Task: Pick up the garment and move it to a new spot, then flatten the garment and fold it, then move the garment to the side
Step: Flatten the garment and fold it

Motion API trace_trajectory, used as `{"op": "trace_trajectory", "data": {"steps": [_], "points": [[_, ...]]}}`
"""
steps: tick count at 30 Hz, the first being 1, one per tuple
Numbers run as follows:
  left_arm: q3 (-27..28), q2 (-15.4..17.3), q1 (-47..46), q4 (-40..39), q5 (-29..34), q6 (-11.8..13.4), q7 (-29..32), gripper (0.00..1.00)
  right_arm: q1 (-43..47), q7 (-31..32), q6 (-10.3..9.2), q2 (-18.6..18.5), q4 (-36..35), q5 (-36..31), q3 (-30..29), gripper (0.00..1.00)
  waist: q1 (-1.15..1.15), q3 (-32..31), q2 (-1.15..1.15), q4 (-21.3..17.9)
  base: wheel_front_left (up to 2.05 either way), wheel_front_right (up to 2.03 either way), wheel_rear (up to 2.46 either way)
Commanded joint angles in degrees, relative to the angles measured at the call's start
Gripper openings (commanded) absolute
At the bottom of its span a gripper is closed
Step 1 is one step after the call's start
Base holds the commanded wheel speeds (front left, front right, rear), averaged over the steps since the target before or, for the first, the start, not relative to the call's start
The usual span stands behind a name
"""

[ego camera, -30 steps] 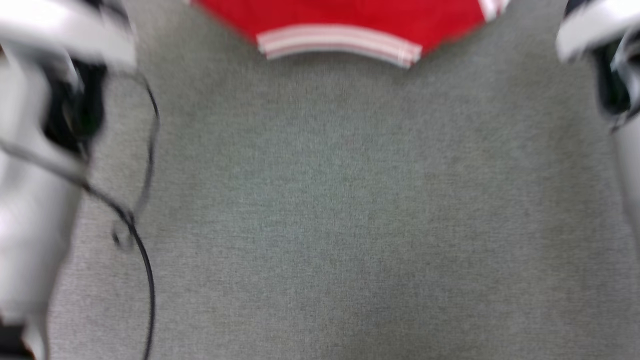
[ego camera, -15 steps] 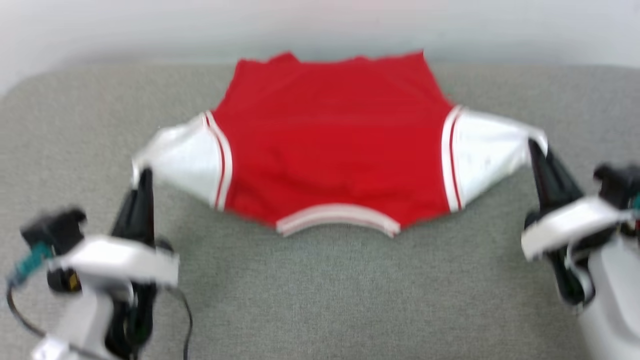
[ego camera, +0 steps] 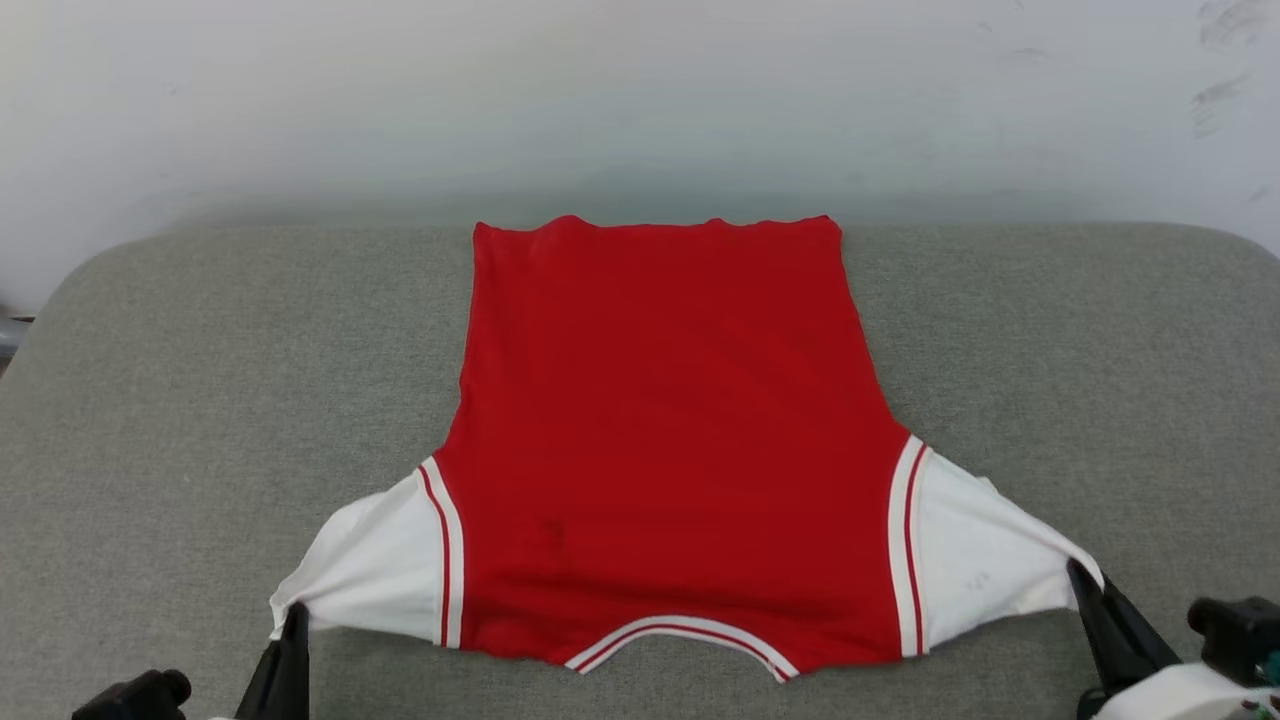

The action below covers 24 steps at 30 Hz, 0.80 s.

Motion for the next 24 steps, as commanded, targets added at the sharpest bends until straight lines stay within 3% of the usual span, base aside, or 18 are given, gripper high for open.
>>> {"op": "trace_trajectory", "data": {"steps": [1, 10, 17, 18, 19, 24], "points": [[0.32, -0.20, 1.12, -0.10, -0.34, 0.34, -0.43, 0.00, 1.75, 0.49, -0.05, -0.01, -0.60, -0.30, -0.70, 0.00, 0.02, -0.21, 0.00, -0.17, 0.00, 0.00, 0.00], [0.99, -1.47, 6.25, 0.80, -0.87, 0.38, -0.43, 0.00, 11.96, 4.11, -0.07, -0.82, -3.08, -1.60, -3.39, 0.00, 0.02, -0.80, 0.00, -0.26, 0.00, 0.00, 0.00], [0.94, -2.67, 5.31, 2.13, -0.28, -0.28, -0.43, 0.00, 12.48, 5.36, -0.07, 1.02, -3.80, -1.06, -4.27, 0.00, 0.02, -0.60, 0.00, 0.00, 0.00, 0.00, 0.00], [0.68, -2.76, 4.81, 2.15, -0.14, -0.55, -0.43, 0.00, 11.87, 5.40, -0.07, 1.26, -4.18, -0.96, -4.56, 0.45, 0.02, -0.42, 0.00, 0.13, 0.00, 0.00, 0.00], [0.44, -2.91, 4.42, 2.17, 0.12, -0.67, -0.43, 0.00, 11.25, 5.20, -0.06, 1.29, -4.83, -1.06, -4.91, 1.00, 0.02, -0.26, 0.00, 0.27, 0.00, 0.00, 0.00], [-0.52, -3.42, 2.55, 1.94, 1.63, -1.26, -0.37, 0.00, 7.65, 4.90, -0.05, 0.99, -9.47, -0.95, -6.95, 1.00, 0.02, 0.86, 0.00, 1.19, 0.00, 0.00, 0.00]]}}
